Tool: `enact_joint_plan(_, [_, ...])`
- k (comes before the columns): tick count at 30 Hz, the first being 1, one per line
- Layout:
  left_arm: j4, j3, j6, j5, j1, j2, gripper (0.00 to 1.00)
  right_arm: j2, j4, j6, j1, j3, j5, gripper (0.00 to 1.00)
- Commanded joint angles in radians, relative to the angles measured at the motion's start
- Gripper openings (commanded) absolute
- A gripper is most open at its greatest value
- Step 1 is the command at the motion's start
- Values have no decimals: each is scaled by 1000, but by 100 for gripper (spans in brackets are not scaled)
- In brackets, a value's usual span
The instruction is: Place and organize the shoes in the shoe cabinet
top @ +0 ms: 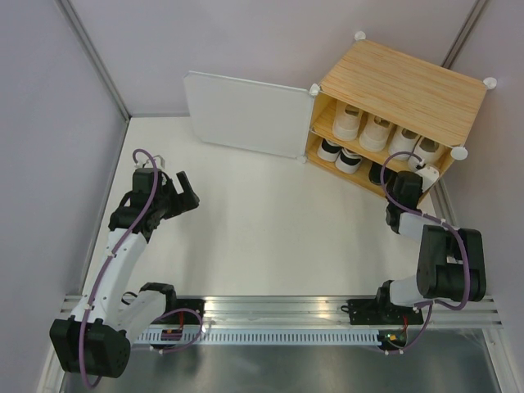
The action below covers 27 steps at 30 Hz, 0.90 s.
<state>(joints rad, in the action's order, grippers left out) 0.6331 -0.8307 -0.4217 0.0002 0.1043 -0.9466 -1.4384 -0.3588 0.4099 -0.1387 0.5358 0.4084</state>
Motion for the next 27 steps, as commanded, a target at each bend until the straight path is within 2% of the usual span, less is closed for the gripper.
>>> enact_joint_plan(1, [-30, -1, 40, -16, 2, 12, 100, 27, -256, -63, -21, -3, -40, 17])
enact_joint_plan(7, [-32, 2, 40, -16, 2, 17, 100, 10, -160, -39, -22, 30, 110, 20])
enact_joint_plan(18, [-30, 4, 37, -14, 2, 19, 100, 101, 106, 61, -21, 56, 93, 22])
enact_joint_plan(22, [-32, 4, 38, -12, 2, 22, 100, 177, 202, 89, -21, 56, 43, 31])
enact_joint_plan(27, [-32, 4, 37, -5, 2, 23, 100, 283, 430, 122, -19, 108, -60, 46])
